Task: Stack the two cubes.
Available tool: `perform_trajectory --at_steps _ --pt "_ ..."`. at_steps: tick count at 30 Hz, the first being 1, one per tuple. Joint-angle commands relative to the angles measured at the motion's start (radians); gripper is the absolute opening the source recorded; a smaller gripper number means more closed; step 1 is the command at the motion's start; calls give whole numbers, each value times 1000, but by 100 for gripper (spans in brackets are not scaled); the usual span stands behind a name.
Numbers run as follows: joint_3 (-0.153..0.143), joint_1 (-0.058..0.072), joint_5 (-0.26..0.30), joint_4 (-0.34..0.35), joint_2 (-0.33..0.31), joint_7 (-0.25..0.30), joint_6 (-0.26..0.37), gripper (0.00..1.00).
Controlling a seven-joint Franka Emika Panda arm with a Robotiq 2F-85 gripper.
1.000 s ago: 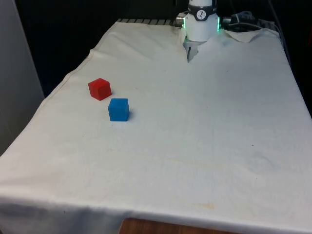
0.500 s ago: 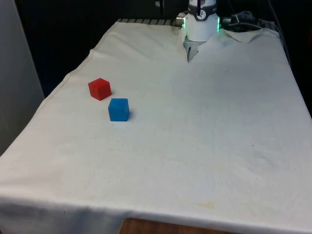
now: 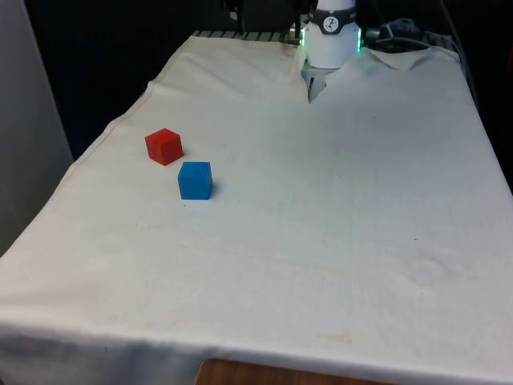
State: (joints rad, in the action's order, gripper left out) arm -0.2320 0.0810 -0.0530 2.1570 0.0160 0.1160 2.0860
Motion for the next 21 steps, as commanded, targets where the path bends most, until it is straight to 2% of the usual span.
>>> perform_trajectory --at_steps 1,7,8,10,14,15,16,21 --pt "-6 -4 -18 14 7 -4 24 100" --pt "-30 -5 -42 38 4 -6 68 100" --pt "-32 -2 -33 33 0 -1 57 100" --pt "-43 -6 -49 50 1 -3 93 100" --pt "-70 -7 -57 70 -7 13 136 100" --pt "-69 -3 -51 66 -6 10 120 100" --pt "-76 -7 -56 73 -9 17 143 100" --pt "-104 -7 -50 82 -23 45 177 100"
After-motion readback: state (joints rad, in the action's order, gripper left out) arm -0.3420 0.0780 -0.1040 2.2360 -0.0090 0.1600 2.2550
